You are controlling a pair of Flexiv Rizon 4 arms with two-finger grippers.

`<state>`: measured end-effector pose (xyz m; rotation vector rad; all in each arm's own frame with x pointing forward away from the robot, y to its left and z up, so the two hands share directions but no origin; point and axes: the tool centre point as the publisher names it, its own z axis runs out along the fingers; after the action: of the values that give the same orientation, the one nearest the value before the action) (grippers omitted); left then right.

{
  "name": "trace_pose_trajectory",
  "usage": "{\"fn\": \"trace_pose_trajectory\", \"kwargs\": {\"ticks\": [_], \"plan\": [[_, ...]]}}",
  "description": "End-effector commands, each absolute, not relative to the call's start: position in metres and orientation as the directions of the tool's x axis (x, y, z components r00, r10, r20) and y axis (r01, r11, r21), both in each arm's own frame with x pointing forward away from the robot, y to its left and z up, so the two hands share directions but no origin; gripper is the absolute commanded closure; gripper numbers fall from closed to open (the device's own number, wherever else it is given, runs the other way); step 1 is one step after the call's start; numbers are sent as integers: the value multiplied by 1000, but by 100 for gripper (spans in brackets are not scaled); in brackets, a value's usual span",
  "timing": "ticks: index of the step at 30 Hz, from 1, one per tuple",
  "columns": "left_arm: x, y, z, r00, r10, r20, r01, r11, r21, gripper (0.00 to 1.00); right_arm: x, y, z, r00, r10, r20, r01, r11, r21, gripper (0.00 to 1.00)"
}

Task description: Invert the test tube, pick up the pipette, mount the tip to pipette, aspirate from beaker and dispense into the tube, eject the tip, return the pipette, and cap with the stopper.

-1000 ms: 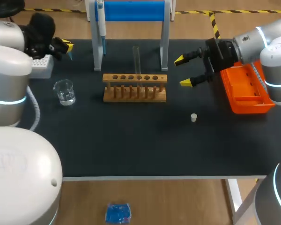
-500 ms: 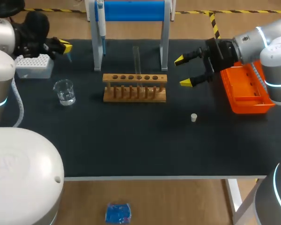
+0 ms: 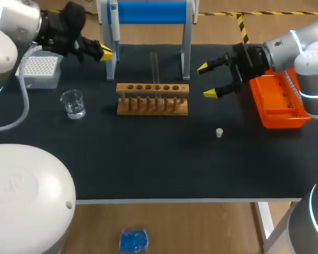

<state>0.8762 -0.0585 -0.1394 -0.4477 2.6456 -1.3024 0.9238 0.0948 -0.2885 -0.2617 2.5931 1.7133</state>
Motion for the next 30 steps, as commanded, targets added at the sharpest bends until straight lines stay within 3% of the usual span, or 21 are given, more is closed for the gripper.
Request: {"fn": "trace_pose_trajectory", "kwargs": {"ticks": [1,20,30], "plan": [[880,-80,-144,-950,-313,3,-197,589,-783,100,924,94,-288,-985,-129,-111,-153,383,911,0],[875,-140,-176,-955,-298,-9,-191,635,-748,100,924,94,-288,-985,-129,-111,-153,383,911,0],[872,-145,-182,-953,-303,-1,-203,640,-741,100,924,94,-288,-985,-129,-111,-153,383,911,0]]}}
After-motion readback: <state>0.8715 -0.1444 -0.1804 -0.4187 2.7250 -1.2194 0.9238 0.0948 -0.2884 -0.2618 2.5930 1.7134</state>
